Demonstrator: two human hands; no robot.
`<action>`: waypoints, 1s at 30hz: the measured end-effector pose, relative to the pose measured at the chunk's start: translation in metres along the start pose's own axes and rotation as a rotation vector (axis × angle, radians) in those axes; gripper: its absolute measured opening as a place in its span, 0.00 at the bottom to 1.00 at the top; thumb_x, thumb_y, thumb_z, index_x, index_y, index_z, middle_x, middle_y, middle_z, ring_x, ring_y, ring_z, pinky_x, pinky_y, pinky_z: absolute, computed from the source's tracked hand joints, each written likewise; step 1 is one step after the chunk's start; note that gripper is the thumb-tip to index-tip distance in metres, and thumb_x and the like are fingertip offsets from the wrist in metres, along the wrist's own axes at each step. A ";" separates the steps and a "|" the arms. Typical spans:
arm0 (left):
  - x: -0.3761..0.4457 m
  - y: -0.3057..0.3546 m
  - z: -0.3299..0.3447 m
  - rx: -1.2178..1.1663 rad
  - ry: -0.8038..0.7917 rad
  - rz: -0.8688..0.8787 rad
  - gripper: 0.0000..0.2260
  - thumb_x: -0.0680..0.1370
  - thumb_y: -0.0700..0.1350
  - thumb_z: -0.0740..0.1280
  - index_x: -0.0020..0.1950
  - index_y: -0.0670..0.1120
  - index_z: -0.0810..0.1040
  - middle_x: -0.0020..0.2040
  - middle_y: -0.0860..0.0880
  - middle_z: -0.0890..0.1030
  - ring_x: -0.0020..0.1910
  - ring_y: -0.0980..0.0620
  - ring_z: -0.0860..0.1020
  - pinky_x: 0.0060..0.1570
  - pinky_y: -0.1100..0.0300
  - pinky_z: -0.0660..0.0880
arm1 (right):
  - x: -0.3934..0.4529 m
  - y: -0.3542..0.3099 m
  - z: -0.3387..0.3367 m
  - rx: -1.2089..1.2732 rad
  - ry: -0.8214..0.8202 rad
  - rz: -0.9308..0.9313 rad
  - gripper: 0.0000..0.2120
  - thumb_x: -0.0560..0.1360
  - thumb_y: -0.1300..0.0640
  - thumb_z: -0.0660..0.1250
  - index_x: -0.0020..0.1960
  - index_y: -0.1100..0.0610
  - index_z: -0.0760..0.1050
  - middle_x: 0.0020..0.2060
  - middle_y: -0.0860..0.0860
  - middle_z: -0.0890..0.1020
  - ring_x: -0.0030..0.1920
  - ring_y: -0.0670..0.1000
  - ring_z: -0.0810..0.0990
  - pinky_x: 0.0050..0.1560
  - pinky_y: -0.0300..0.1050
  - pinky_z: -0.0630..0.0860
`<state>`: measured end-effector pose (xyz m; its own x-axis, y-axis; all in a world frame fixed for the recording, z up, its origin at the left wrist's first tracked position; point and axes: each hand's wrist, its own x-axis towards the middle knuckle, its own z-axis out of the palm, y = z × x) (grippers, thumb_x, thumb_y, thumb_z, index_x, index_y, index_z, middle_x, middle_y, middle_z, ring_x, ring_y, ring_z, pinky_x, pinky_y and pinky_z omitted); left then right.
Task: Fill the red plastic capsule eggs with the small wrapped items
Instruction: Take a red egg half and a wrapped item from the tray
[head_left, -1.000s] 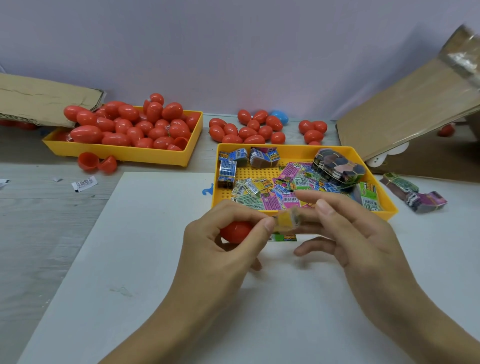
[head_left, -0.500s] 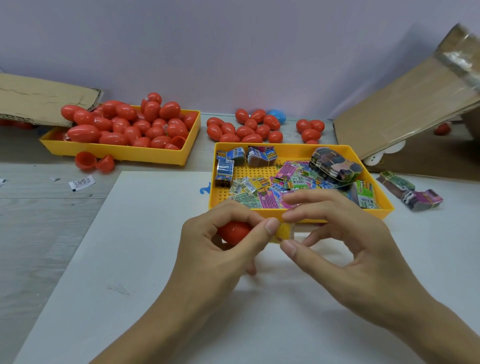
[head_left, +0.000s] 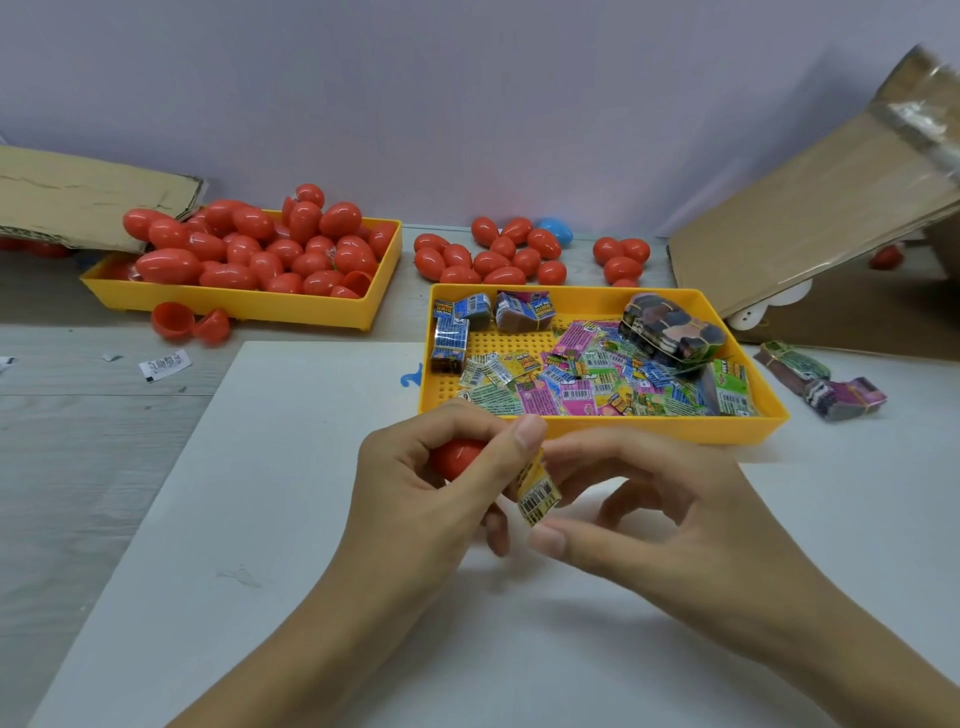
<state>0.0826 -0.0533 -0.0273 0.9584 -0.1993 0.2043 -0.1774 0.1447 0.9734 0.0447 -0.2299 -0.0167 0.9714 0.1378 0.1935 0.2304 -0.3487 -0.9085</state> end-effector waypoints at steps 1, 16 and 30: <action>0.000 0.000 0.000 0.003 0.002 0.002 0.10 0.70 0.53 0.74 0.37 0.47 0.85 0.34 0.50 0.78 0.25 0.50 0.76 0.24 0.60 0.74 | -0.001 0.000 0.001 0.001 0.003 0.006 0.20 0.62 0.41 0.77 0.53 0.43 0.82 0.46 0.43 0.85 0.50 0.48 0.84 0.41 0.47 0.81; 0.003 0.001 -0.001 -0.102 -0.124 -0.126 0.16 0.71 0.56 0.69 0.36 0.45 0.85 0.35 0.42 0.78 0.31 0.50 0.78 0.24 0.59 0.73 | 0.007 -0.005 -0.007 0.269 0.013 0.167 0.03 0.68 0.54 0.72 0.39 0.53 0.83 0.32 0.52 0.83 0.33 0.47 0.82 0.30 0.38 0.74; 0.000 -0.002 0.001 -0.008 -0.034 -0.041 0.05 0.70 0.41 0.73 0.37 0.40 0.84 0.35 0.45 0.77 0.27 0.50 0.77 0.22 0.61 0.71 | 0.006 -0.004 -0.006 0.183 0.075 0.130 0.09 0.69 0.52 0.71 0.49 0.45 0.83 0.39 0.48 0.84 0.38 0.47 0.83 0.31 0.37 0.74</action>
<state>0.0832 -0.0546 -0.0288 0.9566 -0.2382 0.1680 -0.1363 0.1438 0.9802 0.0498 -0.2330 -0.0097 0.9954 0.0312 0.0908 0.0950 -0.1845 -0.9782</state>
